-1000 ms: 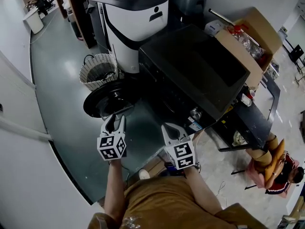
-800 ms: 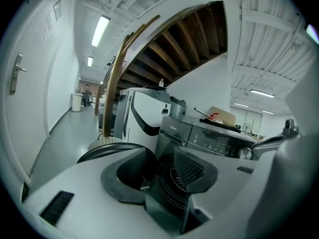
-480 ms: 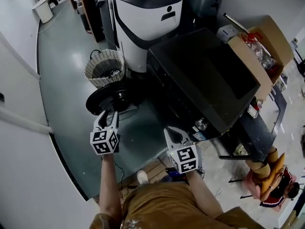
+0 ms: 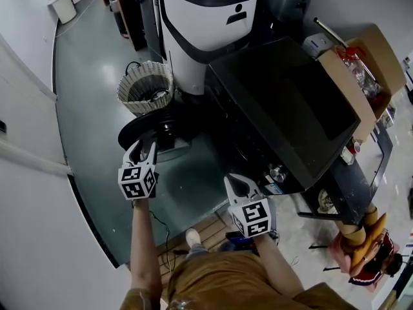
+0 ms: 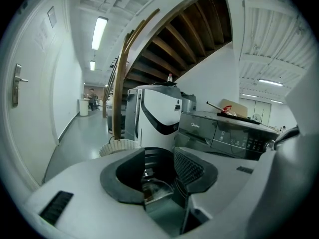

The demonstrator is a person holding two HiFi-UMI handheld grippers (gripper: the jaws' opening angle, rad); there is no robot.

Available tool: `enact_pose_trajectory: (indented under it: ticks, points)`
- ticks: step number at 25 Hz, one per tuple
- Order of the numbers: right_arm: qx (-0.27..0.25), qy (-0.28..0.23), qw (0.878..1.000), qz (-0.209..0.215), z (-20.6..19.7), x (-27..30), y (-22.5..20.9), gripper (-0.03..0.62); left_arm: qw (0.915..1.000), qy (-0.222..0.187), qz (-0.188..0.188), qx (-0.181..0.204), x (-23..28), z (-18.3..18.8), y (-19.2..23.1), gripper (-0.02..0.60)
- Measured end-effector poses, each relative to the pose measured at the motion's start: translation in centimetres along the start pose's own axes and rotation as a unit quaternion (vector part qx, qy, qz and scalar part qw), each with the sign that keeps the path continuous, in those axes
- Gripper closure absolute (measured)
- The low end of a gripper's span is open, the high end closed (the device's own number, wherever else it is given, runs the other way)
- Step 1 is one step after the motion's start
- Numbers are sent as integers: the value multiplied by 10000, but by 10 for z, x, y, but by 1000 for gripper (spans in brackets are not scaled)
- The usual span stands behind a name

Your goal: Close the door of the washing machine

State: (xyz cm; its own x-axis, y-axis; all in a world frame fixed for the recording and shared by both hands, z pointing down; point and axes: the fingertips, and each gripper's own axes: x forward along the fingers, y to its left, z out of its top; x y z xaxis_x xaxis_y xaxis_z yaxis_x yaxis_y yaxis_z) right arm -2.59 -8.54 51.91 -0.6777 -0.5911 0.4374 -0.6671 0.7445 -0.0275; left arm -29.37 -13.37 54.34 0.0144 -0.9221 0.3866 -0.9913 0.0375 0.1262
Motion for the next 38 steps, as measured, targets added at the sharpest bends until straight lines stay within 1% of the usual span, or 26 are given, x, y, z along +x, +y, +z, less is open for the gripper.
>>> enact_pose_trajectory:
  ticks: [15,23,29,35,38]
  points:
    - [168,51,9998,-65,-4,12,-22,582,9987,426,70,272,59,-7,37,390]
    - [413,133,9990,-96,-13,15,-34,583,9973,658,229,213,89,-20,66,385]
    - [466,206,9987,-76,-15,21,-39,582,9956,840,268,329,113,-25,80,380]
    - [551,352,9978,-100,-25,27,-44,582,9930,1068,175,464,140,-31,90,362]
    - [582,417,9974,-102,-28,30,-47,582,9914,1191,118,536,152,-34,96,342]
